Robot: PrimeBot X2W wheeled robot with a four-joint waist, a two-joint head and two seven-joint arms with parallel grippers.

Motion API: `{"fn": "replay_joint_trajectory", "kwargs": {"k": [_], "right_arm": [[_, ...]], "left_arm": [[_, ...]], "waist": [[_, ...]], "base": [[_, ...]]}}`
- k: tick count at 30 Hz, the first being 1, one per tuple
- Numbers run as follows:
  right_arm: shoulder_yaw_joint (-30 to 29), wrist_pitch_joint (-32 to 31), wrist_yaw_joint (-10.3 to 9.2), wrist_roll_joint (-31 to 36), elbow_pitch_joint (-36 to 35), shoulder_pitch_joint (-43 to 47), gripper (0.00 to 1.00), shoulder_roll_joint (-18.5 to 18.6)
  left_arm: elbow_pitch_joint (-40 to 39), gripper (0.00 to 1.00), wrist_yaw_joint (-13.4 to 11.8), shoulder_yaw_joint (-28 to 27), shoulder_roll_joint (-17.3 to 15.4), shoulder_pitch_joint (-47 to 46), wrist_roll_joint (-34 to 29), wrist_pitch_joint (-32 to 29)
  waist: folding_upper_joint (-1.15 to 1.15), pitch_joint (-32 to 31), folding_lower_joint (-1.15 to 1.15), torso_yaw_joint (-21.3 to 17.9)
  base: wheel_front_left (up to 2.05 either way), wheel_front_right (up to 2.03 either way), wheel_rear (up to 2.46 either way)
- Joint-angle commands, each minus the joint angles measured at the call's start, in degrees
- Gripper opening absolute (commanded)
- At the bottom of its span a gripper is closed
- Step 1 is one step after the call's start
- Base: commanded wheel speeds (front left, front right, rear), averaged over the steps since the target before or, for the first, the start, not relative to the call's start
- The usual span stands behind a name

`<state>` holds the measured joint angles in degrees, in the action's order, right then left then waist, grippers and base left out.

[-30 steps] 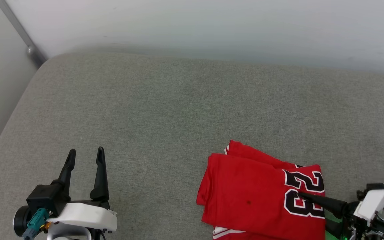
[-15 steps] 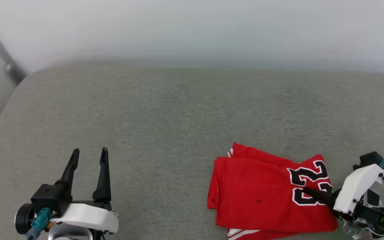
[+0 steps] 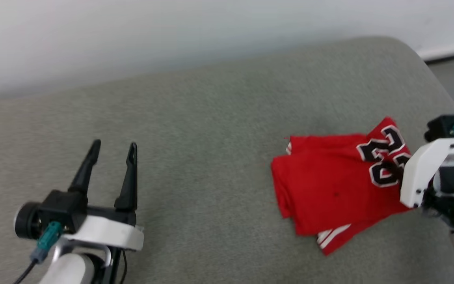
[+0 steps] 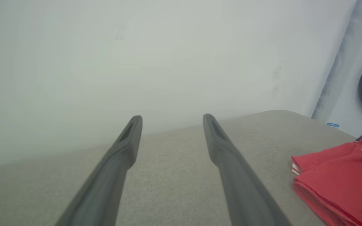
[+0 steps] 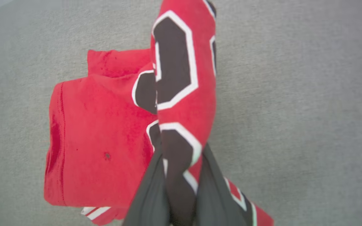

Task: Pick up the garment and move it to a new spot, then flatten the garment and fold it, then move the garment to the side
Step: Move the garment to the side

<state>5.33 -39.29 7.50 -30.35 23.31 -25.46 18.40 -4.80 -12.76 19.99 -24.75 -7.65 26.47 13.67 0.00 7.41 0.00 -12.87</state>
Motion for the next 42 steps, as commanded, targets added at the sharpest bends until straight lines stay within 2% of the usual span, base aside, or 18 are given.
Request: {"fn": "replay_joint_trajectory", "kwargs": {"k": [1,7,15,18,23,24,25,26,34,42], "right_arm": [[0.01,0.74,-0.03,0.38,0.56,-2.17,0.0,0.49],[-2.8,7.63,-0.03,3.28,5.99,-10.3,0.0,3.4],[-10.2,19.37,-0.03,8.37,15.0,-20.96,0.0,7.82],[-12.92,23.96,-0.03,10.61,18.2,-24.46,0.0,8.28],[-15.15,29.78,-0.03,12.72,24.25,-27.84,0.0,5.4],[-15.27,30.82,-0.03,13.24,25.36,-28.36,0.31,4.96],[-15.41,31.92,-0.03,13.57,26.66,-28.76,0.69,4.4],[-15.58,32.82,-0.03,13.97,28.0,-28.8,1.0,3.89],[-17.43,40.72,-0.04,17.68,33.81,-29.9,1.0,6.62],[-14.78,43.94,-0.03,18.32,32.41,-24.17,1.0,10.99]], "left_arm": [[-0.61,1.0,0.01,-0.11,-0.63,-1.55,-0.65,-0.51],[-5.25,1.0,1.14,0.42,-3.77,-9.83,-3.74,-4.8],[-11.31,1.0,2.89,2.68,-4.88,-21.37,-7.78,-10.27],[-12.52,1.0,3.71,3.51,-4.87,-24.51,-8.79,-11.65],[-13.71,1.0,4.09,4.17,-5.29,-27.11,-9.74,-13.11],[-13.81,1.0,4.11,4.21,-5.38,-27.27,-9.79,-13.28],[-13.86,1.0,4.11,4.22,-5.46,-27.46,-9.82,-13.41],[-13.84,1.0,4.11,4.2,-5.56,-27.57,-9.78,-13.5],[-11.92,1.0,3.12,3.7,-4.98,-24.78,-8.41,-11.69],[-6.72,1.0,1.13,2.96,-1.96,-17.57,-4.94,-5.53]], "waist": [[0.0,7.46,0.0,-6.78],[0.0,18.12,0.0,-11.03],[0.0,29.5,0.0,-10.94],[0.0,32.22,0.0,-10.19],[0.0,34.73,0.0,-9.92],[0.0,34.94,0.0,-9.89],[0.0,35.07,0.0,-9.86],[0.0,35.11,0.0,-9.83],[0.0,31.34,0.0,-9.62],[0.0,20.29,0.0,-5.96]], "base": [[0.0,0.0,0.0],[0.0,0.0,0.0],[0.0,0.0,0.0],[0.0,0.0,0.0],[0.0,0.0,0.0],[0.0,0.0,0.0],[0.0,0.0,0.0],[0.0,0.0,0.0],[0.0,0.0,0.0],[0.0,0.0,0.0]]}}
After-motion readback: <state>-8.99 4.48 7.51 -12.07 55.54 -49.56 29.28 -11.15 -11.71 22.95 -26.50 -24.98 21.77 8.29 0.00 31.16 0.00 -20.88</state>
